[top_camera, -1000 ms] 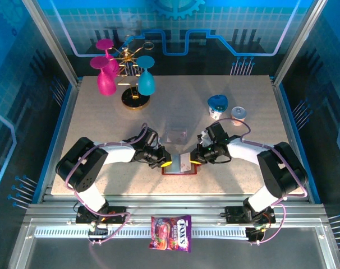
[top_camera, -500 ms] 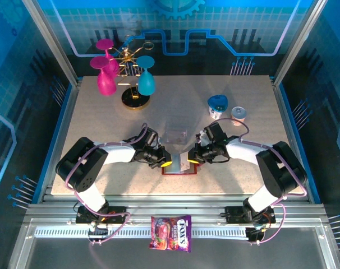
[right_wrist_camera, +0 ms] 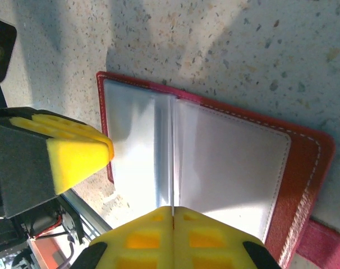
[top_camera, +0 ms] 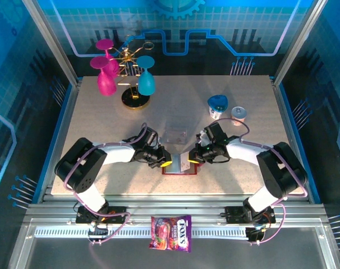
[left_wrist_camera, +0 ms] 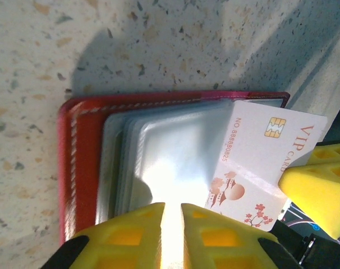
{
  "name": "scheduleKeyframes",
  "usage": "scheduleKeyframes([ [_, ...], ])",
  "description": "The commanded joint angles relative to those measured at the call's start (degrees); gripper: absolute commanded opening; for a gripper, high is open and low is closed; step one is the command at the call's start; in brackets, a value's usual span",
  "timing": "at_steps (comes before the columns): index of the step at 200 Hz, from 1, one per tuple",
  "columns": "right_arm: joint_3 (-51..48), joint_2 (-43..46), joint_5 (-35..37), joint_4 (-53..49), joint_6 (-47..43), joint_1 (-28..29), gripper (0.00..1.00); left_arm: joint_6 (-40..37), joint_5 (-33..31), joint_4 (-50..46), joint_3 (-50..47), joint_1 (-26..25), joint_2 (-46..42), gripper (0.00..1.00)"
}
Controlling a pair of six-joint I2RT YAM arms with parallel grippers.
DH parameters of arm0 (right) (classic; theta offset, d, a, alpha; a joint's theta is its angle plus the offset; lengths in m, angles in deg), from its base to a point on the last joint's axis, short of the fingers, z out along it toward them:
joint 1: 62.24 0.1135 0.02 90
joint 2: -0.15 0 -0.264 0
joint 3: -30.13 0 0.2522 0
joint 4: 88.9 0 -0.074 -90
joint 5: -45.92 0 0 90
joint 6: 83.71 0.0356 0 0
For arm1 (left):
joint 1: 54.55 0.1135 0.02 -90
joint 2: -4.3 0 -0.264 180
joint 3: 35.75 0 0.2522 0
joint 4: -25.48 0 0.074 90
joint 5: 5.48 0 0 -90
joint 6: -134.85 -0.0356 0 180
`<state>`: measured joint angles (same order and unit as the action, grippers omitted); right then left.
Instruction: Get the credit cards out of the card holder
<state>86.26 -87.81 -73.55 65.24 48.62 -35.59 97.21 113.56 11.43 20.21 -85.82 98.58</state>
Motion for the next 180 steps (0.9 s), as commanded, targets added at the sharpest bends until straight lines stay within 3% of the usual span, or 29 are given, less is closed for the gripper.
scheduleKeyframes([
  [1, 3.4, 2.6, 2.1, -6.0, -3.9, -0.4, 0.03, -1.1, -1.3, -4.0, 2.4, 0.4, -4.0, 0.18],
  [69, 19.5, -0.8, 6.4, -22.1, -23.1, -1.4, 0.0, -2.0, -3.1, -5.3, -2.8, 5.0, -12.3, 0.21],
  [126, 37.7, -9.3, 14.7, -34.5, -46.3, 1.3, 0.0, -3.1, -4.0, -7.0, -6.3, 8.2, -17.2, 0.22],
  [180, 52.1, -17.7, 17.3, -44.6, -72.2, 5.4, 0.0, -4.2, -4.4, -8.7, -8.3, 10.5, -20.6, 0.22],
])
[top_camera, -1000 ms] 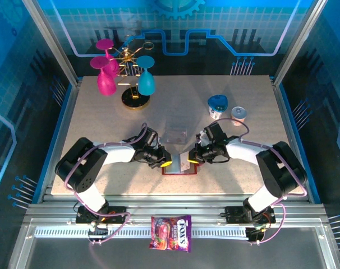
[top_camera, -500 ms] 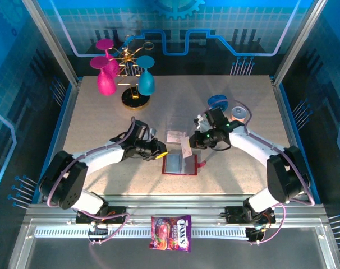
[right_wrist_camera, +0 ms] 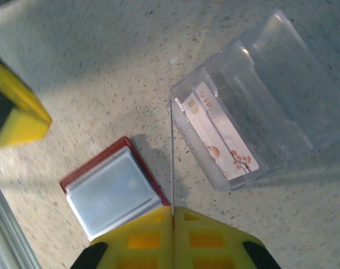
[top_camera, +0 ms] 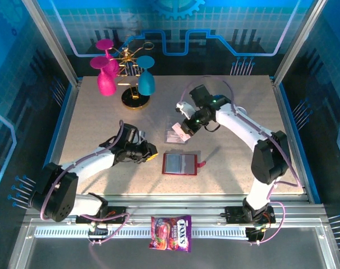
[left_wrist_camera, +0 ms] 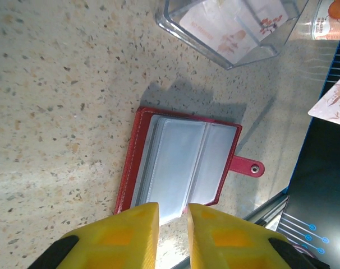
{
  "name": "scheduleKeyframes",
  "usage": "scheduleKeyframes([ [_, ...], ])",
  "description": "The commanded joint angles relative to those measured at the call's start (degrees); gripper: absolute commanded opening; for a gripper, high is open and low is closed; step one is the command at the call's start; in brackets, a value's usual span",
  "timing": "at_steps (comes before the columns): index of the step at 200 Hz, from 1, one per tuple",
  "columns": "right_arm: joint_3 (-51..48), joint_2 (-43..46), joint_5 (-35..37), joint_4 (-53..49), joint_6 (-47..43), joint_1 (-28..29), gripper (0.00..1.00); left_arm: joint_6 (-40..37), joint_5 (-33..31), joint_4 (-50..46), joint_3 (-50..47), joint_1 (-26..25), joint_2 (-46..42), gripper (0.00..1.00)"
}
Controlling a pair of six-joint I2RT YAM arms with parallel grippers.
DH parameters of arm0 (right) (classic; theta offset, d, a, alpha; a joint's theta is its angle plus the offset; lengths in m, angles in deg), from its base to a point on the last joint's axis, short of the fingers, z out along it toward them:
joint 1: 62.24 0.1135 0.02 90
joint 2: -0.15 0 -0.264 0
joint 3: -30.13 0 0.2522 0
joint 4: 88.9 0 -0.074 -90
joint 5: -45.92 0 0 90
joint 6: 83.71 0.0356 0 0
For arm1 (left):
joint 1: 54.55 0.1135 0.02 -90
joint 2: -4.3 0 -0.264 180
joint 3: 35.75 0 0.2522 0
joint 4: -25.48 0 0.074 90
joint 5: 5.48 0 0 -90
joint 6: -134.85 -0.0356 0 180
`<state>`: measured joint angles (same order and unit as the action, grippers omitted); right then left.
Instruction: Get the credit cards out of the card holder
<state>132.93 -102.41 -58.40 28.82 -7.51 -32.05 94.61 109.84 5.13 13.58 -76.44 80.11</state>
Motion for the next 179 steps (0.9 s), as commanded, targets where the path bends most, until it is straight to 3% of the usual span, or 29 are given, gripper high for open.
scheduleKeyframes([
  [1, 5.7, -3.3, 2.2, -8.4, -16.6, 1.9, 0.0, -1.6, -0.6, -2.5, -1.8, 1.1, -2.2, 0.22],
  [50, 18.8, -14.0, 8.3, -18.3, -27.4, 4.3, 0.0, -1.4, -1.1, -2.9, -4.3, 2.5, -5.1, 0.22],
  [179, 39.9, -29.0, 10.5, -28.6, -33.0, 4.0, 0.0, -1.6, -0.4, -2.8, -5.5, 4.6, -5.8, 0.22],
])
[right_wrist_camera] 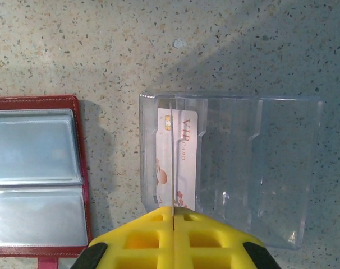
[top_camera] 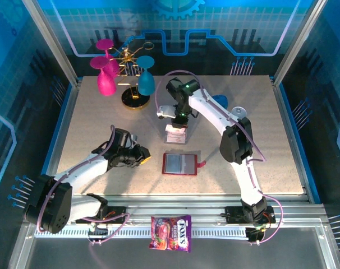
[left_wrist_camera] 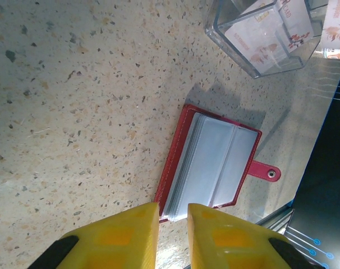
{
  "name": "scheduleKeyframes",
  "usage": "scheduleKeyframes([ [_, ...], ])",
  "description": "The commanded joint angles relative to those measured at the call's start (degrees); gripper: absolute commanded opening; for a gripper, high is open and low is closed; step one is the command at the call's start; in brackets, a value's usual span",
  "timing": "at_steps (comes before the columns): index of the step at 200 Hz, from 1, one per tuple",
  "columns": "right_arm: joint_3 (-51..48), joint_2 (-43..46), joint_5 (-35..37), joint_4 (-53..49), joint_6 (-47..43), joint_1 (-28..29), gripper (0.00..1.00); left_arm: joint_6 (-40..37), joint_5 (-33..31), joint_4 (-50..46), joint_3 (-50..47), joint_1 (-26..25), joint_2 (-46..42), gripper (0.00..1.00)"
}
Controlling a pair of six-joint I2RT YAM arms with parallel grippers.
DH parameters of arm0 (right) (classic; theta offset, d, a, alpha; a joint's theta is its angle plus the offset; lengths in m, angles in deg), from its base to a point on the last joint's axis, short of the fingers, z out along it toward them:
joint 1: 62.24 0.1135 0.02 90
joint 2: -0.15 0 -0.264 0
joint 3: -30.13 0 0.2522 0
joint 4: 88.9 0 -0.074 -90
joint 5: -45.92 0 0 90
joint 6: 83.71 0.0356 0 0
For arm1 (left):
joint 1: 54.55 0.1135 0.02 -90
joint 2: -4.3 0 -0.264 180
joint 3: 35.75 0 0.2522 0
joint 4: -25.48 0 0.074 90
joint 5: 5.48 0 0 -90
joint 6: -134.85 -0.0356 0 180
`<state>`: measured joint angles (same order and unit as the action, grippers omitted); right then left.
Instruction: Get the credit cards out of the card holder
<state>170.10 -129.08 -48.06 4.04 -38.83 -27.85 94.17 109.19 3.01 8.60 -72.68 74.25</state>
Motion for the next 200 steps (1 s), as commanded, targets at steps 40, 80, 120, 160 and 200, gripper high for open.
scheduleKeyframes([
  [40, 4.6, -3.7, 0.2, -4.9, -2.2, -0.4, 0.0, -1.4, 0.5, -0.5, -0.5, 1.2, 0.1, 0.22],
  [80, 4.2, -6.5, 0.2, -6.0, -2.7, -0.9, 0.0, -1.6, 1.0, -0.4, -0.4, 1.6, 0.8, 0.22],
  [120, 3.0, -6.7, -0.3, -6.1, -3.5, -1.4, 0.0, -1.8, 1.5, 0.0, 0.1, 1.7, 2.0, 0.22],
  [160, 2.8, -7.0, -0.1, -6.6, -4.3, -1.9, 0.06, -1.6, 1.5, 0.1, 0.6, 1.8, 2.5, 0.22],
  [200, 3.0, -5.4, -1.1, -5.9, -3.5, -2.0, 0.22, -1.6, 2.2, 0.3, 1.2, 1.8, 3.2, 0.22],
])
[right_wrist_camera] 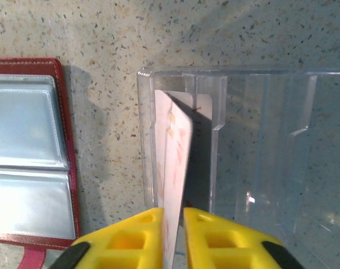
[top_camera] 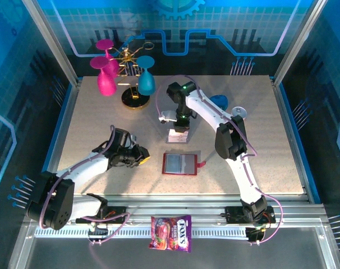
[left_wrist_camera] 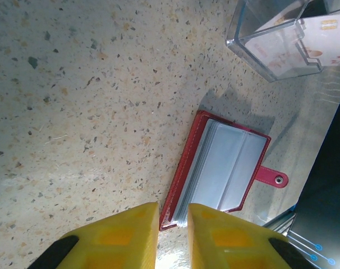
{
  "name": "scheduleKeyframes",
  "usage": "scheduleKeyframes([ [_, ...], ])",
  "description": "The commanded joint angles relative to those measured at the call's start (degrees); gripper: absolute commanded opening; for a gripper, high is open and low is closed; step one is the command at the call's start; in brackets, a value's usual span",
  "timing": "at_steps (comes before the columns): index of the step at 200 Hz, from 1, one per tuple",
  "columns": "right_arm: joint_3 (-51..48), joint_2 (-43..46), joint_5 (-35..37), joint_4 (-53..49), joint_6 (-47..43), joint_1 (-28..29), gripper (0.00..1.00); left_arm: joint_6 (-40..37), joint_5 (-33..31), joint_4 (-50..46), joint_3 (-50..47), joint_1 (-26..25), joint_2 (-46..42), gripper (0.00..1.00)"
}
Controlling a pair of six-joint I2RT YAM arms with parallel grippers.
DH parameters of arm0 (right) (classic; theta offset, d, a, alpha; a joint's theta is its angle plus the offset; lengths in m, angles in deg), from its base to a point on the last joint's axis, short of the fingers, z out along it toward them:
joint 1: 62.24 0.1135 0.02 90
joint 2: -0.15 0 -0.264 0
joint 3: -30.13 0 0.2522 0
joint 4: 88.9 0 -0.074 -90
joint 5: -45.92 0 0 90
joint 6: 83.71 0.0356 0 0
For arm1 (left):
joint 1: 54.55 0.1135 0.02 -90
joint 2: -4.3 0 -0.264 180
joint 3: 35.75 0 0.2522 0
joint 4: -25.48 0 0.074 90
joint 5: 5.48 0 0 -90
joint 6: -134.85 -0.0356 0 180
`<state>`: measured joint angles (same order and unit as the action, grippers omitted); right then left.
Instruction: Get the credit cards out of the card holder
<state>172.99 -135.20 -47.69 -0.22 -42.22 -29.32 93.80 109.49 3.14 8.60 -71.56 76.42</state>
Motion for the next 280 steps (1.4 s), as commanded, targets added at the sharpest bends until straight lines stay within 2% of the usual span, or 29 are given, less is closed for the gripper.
scheduleKeyframes([
  [1, 0.1, 0.8, -1.5, -1.7, -0.1, -0.6, 0.22, -1.2, 1.8, 0.2, 1.3, 0.7, 1.1, 0.22],
  [46, -4.5, 7.0, -2.4, 2.4, 2.9, -0.6, 0.24, -0.9, 3.9, 1.8, 2.1, 0.5, 2.7, 0.21],
  [95, -20.1, 19.6, -4.9, 15.7, 11.5, -0.1, 0.26, 0.3, 4.2, 4.5, 3.6, -2.6, 5.8, 0.22],
  [139, -38.2, 33.0, -5.2, 32.4, 25.8, 2.1, 0.27, 2.1, 4.2, 8.1, 4.7, -6.4, 9.6, 0.21],
  [189, -54.6, 43.3, -2.5, 46.1, 48.9, 4.9, 0.28, 3.5, 4.5, 11.1, 6.2, -9.9, 14.6, 0.21],
  [242, -72.1, 52.0, -2.5, 60.3, 72.4, 5.9, 0.17, 4.5, 4.7, 13.2, 6.7, -11.4, 17.9, 0.19],
  [280, -76.5, 52.4, -5.4, 62.9, 83.7, 5.9, 0.13, 4.5, 4.5, 13.7, 6.5, -11.4, 19.6, 0.17],
])
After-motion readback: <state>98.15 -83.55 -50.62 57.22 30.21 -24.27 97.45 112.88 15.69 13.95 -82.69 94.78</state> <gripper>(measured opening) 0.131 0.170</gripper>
